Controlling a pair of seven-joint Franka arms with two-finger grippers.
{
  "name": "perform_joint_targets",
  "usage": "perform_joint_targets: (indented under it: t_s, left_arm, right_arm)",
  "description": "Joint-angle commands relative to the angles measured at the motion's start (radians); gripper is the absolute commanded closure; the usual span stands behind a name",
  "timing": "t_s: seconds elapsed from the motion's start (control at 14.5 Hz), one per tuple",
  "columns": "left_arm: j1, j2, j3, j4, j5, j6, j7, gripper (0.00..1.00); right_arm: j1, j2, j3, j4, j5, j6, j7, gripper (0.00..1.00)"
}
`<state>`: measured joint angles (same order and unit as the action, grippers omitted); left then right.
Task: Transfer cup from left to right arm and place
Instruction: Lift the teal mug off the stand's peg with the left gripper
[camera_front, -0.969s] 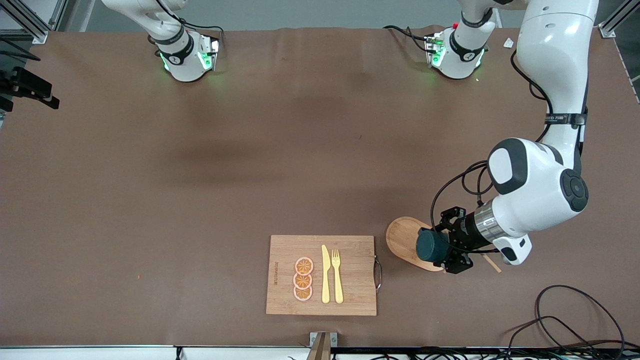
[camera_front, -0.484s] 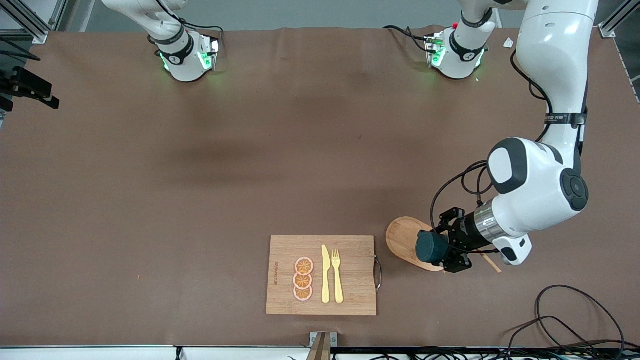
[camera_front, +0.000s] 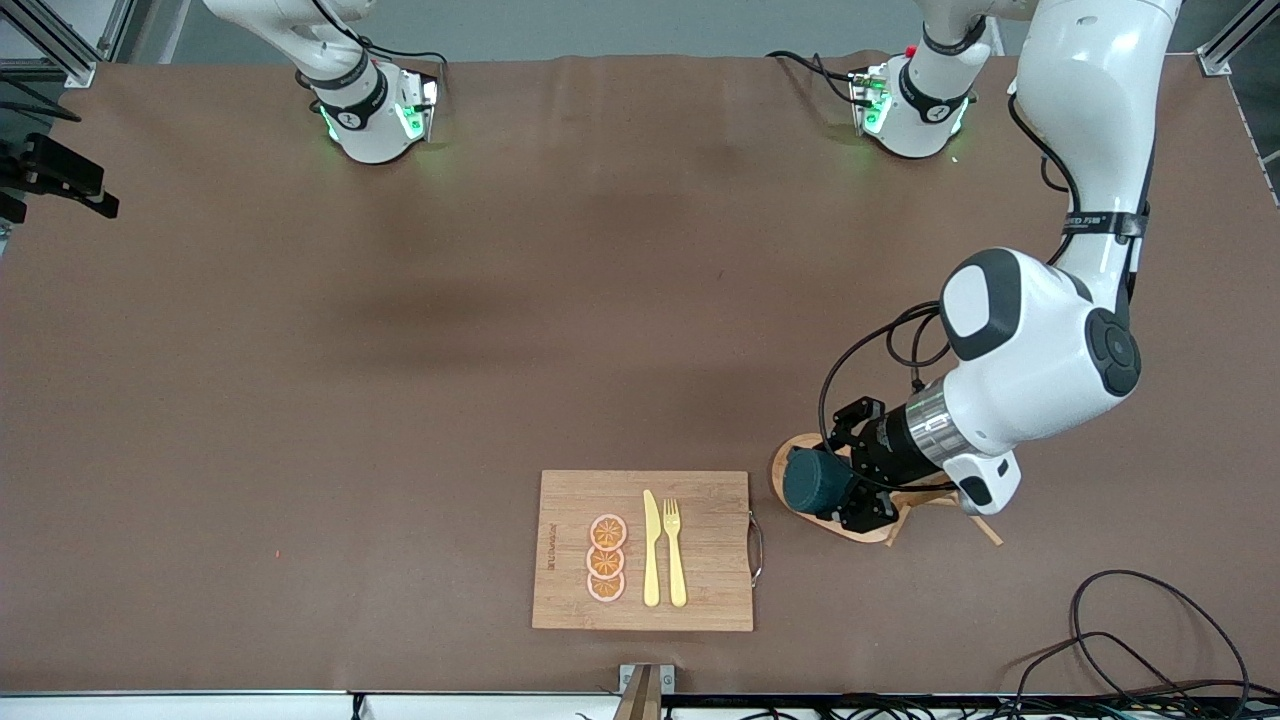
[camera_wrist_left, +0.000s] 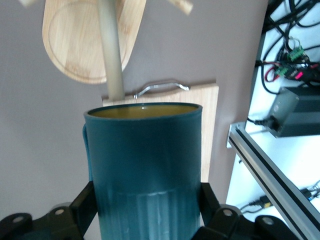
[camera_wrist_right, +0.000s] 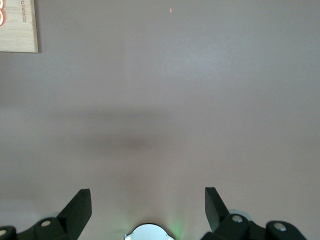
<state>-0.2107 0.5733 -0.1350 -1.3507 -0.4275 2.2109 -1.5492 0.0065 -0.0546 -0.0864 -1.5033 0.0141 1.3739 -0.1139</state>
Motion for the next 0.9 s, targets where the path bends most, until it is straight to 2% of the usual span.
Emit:
perform_joint_targets:
  t_s: [0.0, 0.35, 0.83]
  left_arm:
    - [-0.004, -0.059, -0.029, -0.016, 0.004, -0.005, -0.032, 0.37]
    - [-0.134, -0.118, -0.035, -0.015, 0.192, -0.007, -0.077, 0.38]
    - [-0.378, -0.132, -0.034, -0.016, 0.605, 0.001, -0.198, 0.37]
  right_arm:
    - [-0.014, -0.017, 0.008, -0.015, -0.003, -0.003, -0.012, 0.00]
    - [-0.014, -0.017, 0.008, -0.015, -0.003, -0.003, -0.012, 0.00]
    - [-0.016, -0.017, 0.008, -0.012, -0.003, -0.003, -0.009, 0.00]
